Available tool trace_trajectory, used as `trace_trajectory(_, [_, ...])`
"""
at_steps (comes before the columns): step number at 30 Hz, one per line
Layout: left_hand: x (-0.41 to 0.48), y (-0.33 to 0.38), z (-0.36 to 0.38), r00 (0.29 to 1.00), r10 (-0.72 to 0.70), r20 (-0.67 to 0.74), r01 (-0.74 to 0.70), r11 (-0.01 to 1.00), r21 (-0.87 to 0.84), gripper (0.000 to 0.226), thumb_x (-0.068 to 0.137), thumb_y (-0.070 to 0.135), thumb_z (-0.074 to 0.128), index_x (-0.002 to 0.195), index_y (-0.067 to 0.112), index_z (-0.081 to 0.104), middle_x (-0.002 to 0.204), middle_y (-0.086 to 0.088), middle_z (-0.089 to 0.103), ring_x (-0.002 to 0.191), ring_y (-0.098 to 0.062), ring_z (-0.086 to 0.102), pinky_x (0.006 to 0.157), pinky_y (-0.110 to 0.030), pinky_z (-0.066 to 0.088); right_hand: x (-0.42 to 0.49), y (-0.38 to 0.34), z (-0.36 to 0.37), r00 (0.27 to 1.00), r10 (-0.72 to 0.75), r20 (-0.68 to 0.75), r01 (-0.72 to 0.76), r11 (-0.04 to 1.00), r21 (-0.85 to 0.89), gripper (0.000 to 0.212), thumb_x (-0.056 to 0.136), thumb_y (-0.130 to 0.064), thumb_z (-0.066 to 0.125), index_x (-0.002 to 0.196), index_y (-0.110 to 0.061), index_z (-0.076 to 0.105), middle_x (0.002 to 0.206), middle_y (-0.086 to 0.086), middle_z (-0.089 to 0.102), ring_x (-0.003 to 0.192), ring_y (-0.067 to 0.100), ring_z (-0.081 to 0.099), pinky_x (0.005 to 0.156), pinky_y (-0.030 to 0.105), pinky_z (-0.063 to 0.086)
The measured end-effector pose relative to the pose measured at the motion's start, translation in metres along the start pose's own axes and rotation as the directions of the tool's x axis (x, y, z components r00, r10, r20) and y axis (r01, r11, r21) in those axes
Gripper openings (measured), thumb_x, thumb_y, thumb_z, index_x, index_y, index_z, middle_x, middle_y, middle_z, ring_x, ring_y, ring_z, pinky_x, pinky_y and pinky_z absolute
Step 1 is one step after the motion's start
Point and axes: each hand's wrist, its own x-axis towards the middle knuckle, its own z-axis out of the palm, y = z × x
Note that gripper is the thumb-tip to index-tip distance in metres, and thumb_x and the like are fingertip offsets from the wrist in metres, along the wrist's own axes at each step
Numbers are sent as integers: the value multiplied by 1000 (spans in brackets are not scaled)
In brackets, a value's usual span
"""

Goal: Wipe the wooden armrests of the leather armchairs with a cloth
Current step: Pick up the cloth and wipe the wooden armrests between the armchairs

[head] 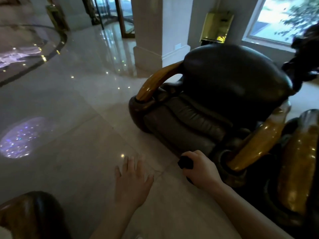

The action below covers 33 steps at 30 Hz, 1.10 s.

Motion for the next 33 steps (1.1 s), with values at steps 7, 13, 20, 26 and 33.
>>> trace_trajectory(7, [57, 35, 6, 973, 232, 3, -231, 972, -38, 82, 86, 64, 19, 155, 20, 21, 158, -17, 28, 145, -36, 25, 113, -59, 20, -4, 31, -23, 964, 225, -139, -224, 974, 20, 45, 80, -32, 71, 121, -43, 57, 107, -14, 50, 95, 10, 55, 79, 25, 49])
trace_trajectory(13, [105, 56, 19, 896, 437, 85, -436, 899, -22, 80, 89, 68, 16, 156, 27, 2, 164, -10, 10, 151, -30, 1, 118, -56, 14, -17, 42, -29, 875, 403, -266, -398, 914, 75, 49, 79, -30, 72, 124, -41, 56, 105, -16, 49, 92, 6, 51, 69, 17, 41])
trace_trajectory(20, [136, 111, 29, 808, 577, 120, -576, 816, -48, 76, 90, 67, 27, 155, 32, 8, 164, -6, 13, 151, -25, 1, 119, -56, 8, -35, 74, -36, 768, 553, -324, -513, 833, 207, 47, 78, -31, 71, 123, -38, 59, 104, -15, 51, 90, 7, 56, 71, 20, 46])
trace_trajectory(26, [166, 178, 50, 730, 654, 198, -661, 750, -38, 75, 91, 66, 26, 155, 32, 8, 164, -4, 12, 151, -24, 0, 119, -55, 7, -36, 138, -50, 683, 655, -323, -561, 754, 343, 40, 78, -32, 70, 116, -41, 61, 98, -18, 50, 86, 3, 55, 65, 15, 41])
trace_trajectory(33, [209, 253, 88, 702, 664, 256, -678, 734, -44, 75, 91, 66, 28, 155, 34, 7, 165, -3, 9, 151, -22, -3, 120, -53, 6, -3, 223, -64, 655, 727, -206, -604, 668, 435, 40, 77, -33, 70, 114, -44, 59, 98, -19, 51, 87, 1, 56, 68, 15, 43])
